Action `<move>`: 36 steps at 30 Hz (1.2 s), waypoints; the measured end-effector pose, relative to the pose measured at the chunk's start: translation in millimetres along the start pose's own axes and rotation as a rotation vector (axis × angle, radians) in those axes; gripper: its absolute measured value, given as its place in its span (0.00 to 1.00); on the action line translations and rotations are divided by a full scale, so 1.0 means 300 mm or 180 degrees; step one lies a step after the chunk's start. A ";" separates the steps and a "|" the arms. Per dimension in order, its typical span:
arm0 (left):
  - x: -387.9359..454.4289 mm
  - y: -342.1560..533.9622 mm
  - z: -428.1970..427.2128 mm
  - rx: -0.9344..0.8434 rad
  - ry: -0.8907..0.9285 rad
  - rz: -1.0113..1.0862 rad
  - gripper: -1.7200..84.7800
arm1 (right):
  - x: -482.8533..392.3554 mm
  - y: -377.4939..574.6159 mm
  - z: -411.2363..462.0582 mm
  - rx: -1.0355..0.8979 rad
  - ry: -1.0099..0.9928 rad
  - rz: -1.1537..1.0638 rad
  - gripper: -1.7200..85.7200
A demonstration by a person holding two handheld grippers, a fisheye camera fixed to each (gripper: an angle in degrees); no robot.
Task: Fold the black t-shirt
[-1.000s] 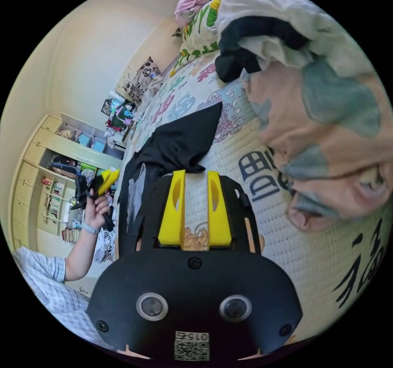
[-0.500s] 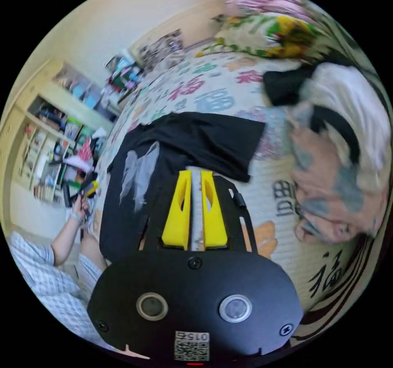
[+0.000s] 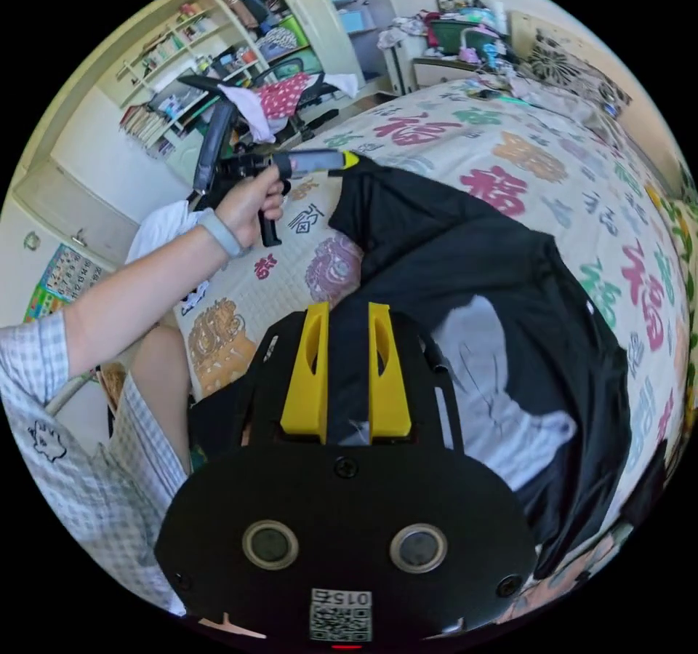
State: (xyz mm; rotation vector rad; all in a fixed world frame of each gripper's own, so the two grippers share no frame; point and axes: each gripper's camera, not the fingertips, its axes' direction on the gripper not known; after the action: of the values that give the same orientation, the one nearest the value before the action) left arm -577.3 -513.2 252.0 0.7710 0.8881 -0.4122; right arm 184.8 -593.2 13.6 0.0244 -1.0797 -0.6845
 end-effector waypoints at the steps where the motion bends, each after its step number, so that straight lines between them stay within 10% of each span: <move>1: -0.040 -0.046 -0.031 -0.0035 0.0049 -0.0050 0.03 | -0.017 -0.028 0.024 0.0005 0.0053 -0.0028 0.12; 16: -0.212 0.103 -0.287 -0.0331 0.0061 -0.0395 0.11 | -0.015 -0.239 0.246 -0.0093 -0.0024 0.0238 0.11; 27: -0.129 0.323 -0.696 -0.0305 0.0141 -0.0521 0.08 | 0.095 0.488 -0.016 -0.0084 0.0075 0.1470 0.11; 36: 0.238 0.829 -0.782 -0.2493 0.0331 0.0005 0.15 | 0.103 1.180 -0.131 -0.0881 0.0187 0.2755 0.15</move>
State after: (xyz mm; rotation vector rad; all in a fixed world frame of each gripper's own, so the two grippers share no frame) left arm -509.0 -173.7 207.4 0.0701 1.0436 -0.0013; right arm 403.3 -339.5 139.4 -0.6245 -0.8195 -0.0387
